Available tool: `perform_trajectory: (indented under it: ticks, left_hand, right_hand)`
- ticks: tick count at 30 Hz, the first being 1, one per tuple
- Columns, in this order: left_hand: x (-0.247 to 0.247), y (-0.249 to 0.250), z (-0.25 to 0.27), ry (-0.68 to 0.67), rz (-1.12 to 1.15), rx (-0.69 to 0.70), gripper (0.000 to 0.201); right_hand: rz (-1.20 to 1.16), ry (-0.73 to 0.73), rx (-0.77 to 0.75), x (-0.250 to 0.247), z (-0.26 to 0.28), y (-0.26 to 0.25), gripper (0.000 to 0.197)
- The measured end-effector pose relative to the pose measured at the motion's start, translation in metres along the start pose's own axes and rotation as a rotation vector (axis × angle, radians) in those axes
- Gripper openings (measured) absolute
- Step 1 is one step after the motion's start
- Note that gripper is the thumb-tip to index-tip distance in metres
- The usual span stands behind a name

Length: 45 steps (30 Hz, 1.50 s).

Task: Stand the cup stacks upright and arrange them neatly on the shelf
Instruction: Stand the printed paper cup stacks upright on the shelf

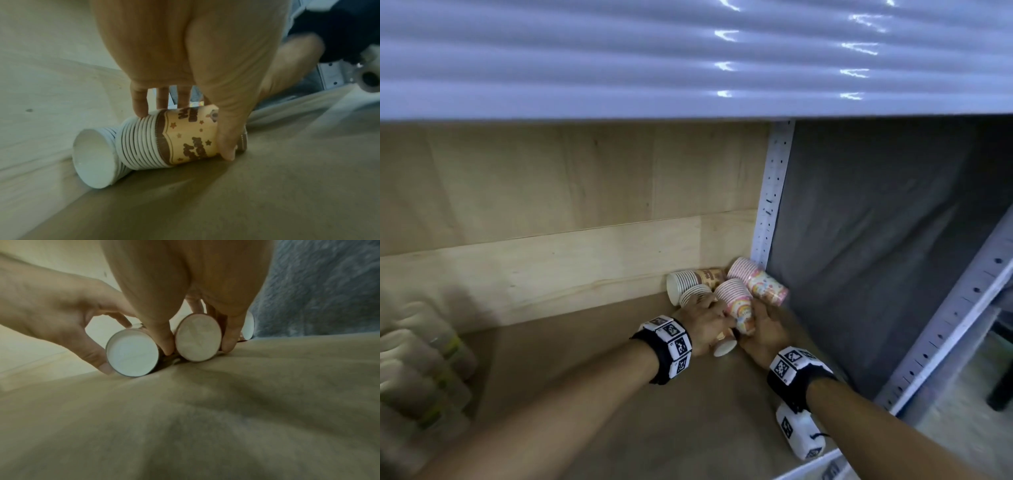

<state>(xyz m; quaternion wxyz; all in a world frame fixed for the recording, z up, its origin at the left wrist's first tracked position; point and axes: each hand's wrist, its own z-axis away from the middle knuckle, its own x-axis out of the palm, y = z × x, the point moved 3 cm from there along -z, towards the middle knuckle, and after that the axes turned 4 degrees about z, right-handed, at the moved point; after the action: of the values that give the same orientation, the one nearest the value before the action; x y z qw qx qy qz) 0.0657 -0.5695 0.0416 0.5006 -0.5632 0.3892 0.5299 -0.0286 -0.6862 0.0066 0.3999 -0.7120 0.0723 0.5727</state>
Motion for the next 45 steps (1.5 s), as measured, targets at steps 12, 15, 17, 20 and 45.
perform_trajectory:
  ticks: [12,15,17,20,45]
  left_hand:
    - [-0.025,-0.011,0.017,0.137,0.192,-0.071,0.055]
    - [-0.043,-0.018,0.031,0.236,0.362,-0.191,0.060]
    - [-0.055,-0.024,0.043,0.272,0.484,-0.261,0.058]
    - [-0.066,-0.037,0.060,0.229,0.615,-0.373,0.053]
    - [-0.072,-0.119,0.254,-0.210,0.443,-0.786,0.039]
  right_hand:
    - [0.142,0.014,-0.041,-0.036,0.013,-0.021,0.050]
    - [0.137,0.031,-0.044,-0.049,0.014,-0.037,0.051]
    - [0.135,0.051,-0.075,-0.056,0.016,-0.050,0.051]
    - [0.192,0.047,-0.154,-0.063,0.018,-0.069,0.047]
    - [0.222,-0.370,-0.634,0.014,0.072,-0.268,0.051]
